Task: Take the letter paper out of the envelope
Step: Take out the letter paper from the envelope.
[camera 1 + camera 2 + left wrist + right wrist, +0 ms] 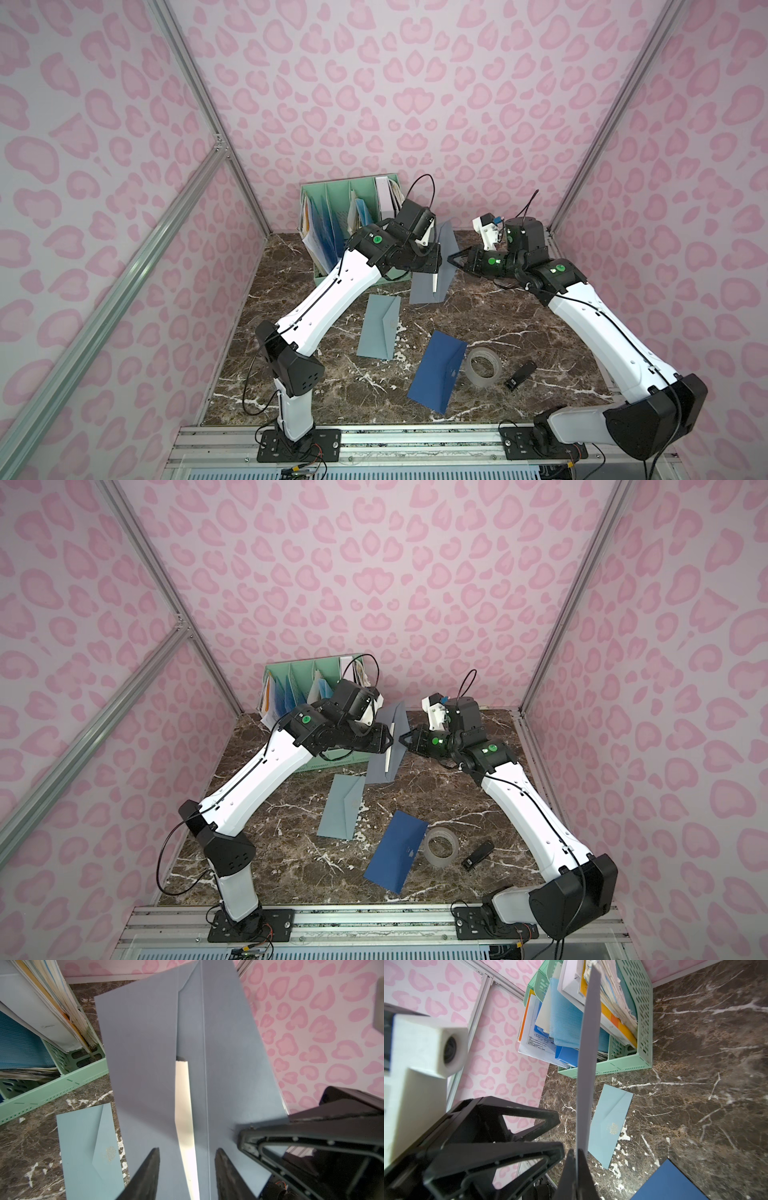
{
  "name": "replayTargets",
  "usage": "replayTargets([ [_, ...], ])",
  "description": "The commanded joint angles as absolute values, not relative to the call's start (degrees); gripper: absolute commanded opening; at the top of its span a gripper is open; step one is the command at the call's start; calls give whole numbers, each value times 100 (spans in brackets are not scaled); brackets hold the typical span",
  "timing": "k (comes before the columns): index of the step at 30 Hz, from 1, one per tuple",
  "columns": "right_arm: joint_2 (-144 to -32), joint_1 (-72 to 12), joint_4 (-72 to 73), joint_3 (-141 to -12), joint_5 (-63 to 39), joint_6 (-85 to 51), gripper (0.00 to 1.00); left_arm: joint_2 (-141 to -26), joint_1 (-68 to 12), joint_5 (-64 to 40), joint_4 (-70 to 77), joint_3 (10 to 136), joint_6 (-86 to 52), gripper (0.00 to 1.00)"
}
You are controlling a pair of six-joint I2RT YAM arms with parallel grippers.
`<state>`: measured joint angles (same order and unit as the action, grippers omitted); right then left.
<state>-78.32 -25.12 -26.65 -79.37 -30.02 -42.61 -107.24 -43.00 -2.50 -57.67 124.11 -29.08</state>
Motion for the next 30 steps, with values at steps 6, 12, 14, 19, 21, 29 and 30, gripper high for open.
replayTargets([
  [6, -7884, -2530, -2525, -8007, -3307, -4408, 0, -10846, -4334, -7, -6037, 12515, -2641, 46],
  [12, -7906, -2537, -2484, -8052, -3375, -4482, 0, -10924, -4374, 149, -6150, 12540, -2543, 45],
  [14, -7934, -2540, -2525, -8084, -3393, -4483, 0, -10942, -4387, 135, -6144, 12555, -2531, 44],
  [19, -7980, -2553, -2567, -8143, -3399, -4508, 0, -11062, -4447, 184, -6260, 12701, -2479, 42],
  [21, -7989, -2549, -2536, -8148, -3434, -4530, 0, -11108, -4456, 220, -6315, 12727, -2470, 42],
  [29, -7998, -2549, -2486, -8123, -3518, -4590, 0, -11171, -4465, 299, -6313, 12745, -2452, 37],
  [30, -8010, -2548, -2485, -8131, -3525, -4588, 0, -11179, -4465, 299, -6315, 12749, -2452, 36],
])
